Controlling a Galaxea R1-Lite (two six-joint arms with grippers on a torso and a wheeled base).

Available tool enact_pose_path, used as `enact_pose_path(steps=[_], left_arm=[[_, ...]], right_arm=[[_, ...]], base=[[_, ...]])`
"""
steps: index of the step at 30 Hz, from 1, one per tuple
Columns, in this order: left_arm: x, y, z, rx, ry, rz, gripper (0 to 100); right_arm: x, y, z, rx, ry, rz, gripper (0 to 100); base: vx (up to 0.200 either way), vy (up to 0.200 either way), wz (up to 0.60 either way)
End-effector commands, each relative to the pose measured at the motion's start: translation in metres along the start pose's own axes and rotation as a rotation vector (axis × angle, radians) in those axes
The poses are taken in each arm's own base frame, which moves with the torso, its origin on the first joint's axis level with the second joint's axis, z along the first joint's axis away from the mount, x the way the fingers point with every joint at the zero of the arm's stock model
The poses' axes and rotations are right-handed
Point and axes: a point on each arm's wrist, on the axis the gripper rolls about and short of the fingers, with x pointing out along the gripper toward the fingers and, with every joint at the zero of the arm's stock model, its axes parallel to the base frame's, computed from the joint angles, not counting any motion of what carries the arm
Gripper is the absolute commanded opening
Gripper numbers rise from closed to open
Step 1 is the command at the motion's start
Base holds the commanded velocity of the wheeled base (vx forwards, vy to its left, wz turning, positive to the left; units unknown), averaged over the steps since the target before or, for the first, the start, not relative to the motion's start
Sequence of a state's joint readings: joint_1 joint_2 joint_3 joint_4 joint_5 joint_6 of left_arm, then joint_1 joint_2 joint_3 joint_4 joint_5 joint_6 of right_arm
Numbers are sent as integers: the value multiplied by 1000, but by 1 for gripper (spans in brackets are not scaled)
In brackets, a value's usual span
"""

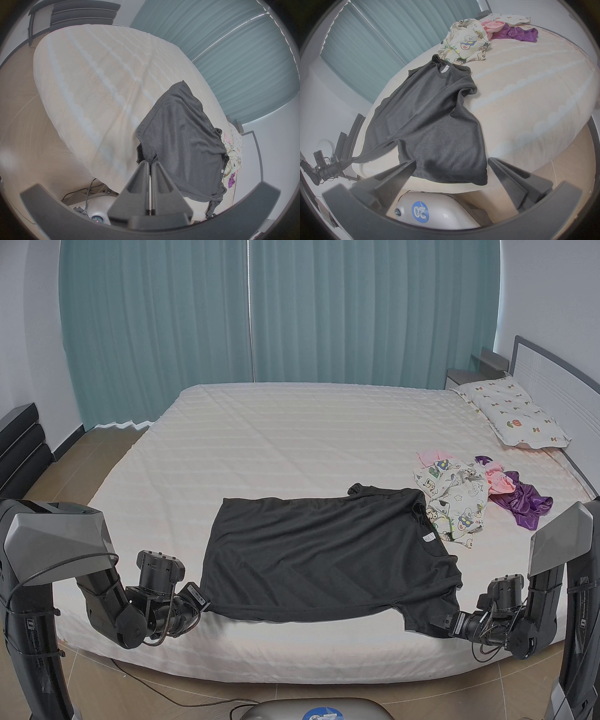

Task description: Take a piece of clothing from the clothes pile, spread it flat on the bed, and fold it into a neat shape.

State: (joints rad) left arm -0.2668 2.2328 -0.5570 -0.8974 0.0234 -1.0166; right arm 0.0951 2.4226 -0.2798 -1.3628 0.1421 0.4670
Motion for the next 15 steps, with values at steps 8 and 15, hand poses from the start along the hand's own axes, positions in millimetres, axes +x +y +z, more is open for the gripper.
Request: enact_pose_path(steps=[8,15], left_arm=[[1,0,2,-5,-5,-3,0],[-7,-4,3,-2,-15,-17,0]], right_arm=[[-25,8,8,-18,-37,10,0],[-46,20,19,-19,5,6,0]], base=[[0,0,0],[0,0,0]])
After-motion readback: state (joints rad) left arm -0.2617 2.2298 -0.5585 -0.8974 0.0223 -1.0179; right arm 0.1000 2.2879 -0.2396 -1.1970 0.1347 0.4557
